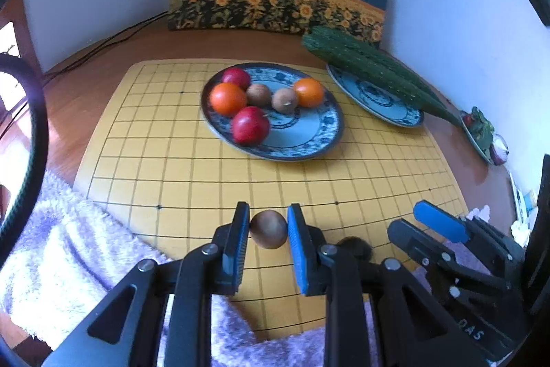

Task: Organize fruits
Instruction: 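Grasp the dark plum with the right tool while the left tool holds the kiwi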

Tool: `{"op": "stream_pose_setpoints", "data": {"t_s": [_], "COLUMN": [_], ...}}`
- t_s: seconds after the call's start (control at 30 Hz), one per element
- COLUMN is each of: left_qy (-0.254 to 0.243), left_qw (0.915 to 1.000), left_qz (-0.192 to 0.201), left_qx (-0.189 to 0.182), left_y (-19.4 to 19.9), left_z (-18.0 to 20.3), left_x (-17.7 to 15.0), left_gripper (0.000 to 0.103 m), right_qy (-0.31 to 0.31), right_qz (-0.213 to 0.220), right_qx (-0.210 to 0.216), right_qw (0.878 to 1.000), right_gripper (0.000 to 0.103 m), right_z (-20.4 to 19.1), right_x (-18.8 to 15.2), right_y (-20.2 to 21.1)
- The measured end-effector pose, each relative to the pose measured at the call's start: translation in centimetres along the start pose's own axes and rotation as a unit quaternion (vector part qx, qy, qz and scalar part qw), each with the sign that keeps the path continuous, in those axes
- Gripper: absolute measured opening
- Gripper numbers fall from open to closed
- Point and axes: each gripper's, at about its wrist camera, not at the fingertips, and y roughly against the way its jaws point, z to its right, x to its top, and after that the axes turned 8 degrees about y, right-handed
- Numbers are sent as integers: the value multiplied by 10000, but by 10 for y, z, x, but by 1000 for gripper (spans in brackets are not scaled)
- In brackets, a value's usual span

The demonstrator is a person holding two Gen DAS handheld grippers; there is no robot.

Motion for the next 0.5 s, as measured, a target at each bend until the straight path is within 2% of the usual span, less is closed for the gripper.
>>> {"op": "stream_pose_setpoints", "data": {"t_s": [0.5], "left_qy": [228], "left_qw": [9997], "left_qz": [72], "left_qx": [40], "left_y": [3], "left_z": [-23], "left_x": [1], "left_gripper": [24], "right_qy": [343], "right_qz": [-175], "right_qx": [348], "right_qw": [9987], "right_gripper": [46], "right_z": [-34], "right_x": [-4], "right_y": [-6]}}
